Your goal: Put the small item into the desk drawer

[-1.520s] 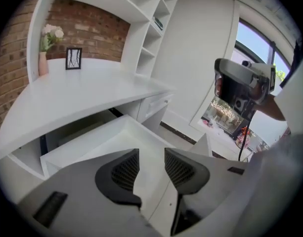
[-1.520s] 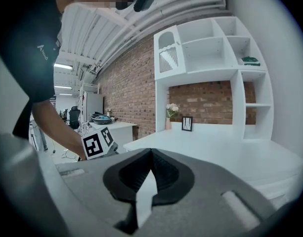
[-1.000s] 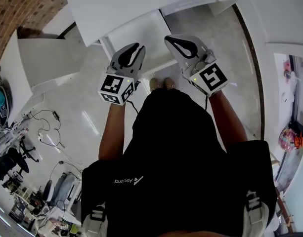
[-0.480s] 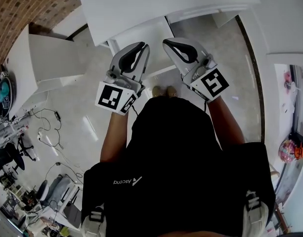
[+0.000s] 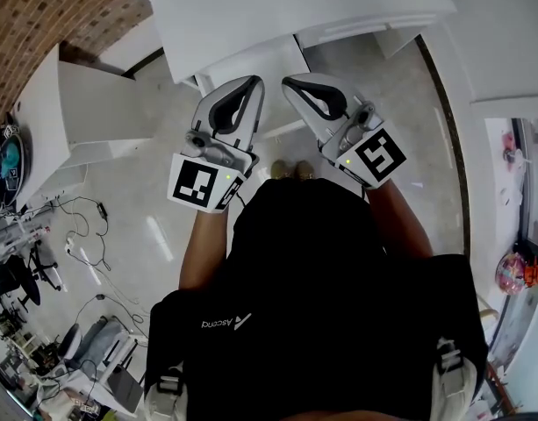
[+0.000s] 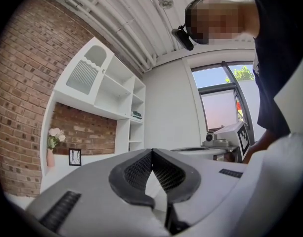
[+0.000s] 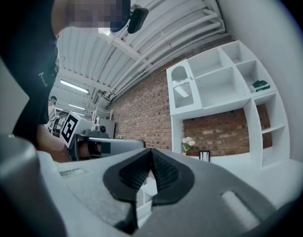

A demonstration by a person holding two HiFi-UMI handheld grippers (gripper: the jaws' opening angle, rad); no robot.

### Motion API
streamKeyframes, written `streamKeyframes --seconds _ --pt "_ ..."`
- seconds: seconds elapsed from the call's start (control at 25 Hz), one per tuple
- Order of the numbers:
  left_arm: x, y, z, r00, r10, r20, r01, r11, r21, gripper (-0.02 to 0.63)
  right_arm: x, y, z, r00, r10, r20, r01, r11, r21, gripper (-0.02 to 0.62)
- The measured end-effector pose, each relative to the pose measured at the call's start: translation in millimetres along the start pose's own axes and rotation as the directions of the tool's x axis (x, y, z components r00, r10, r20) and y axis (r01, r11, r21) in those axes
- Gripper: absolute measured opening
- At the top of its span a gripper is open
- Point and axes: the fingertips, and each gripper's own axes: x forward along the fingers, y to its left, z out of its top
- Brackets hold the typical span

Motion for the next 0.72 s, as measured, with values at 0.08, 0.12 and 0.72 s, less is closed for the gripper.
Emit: streamKeyframes --seconds 0.08,0.12,0.72 --pt "-2 -6 4 1.000 -0.004 0.008 0.004 1.000 0.009 -0.002 -3 3 5 1.000 0.003 0.015 -0.003 1.000 0.005 0.000" --pt "-3 -9 7 1.000 -0.006 0.011 0.006 1.000 0.012 -0.002 -5 5 8 1.000 0.005 0.026 -0.005 1.000 0.003 0.000" --pt "-20 -23 22 0.999 -0.016 0.034 0.015 0.999 0.043 -0.002 -10 24 23 0.998 0.017 0.057 -0.015 0.999 -0.037 0.000"
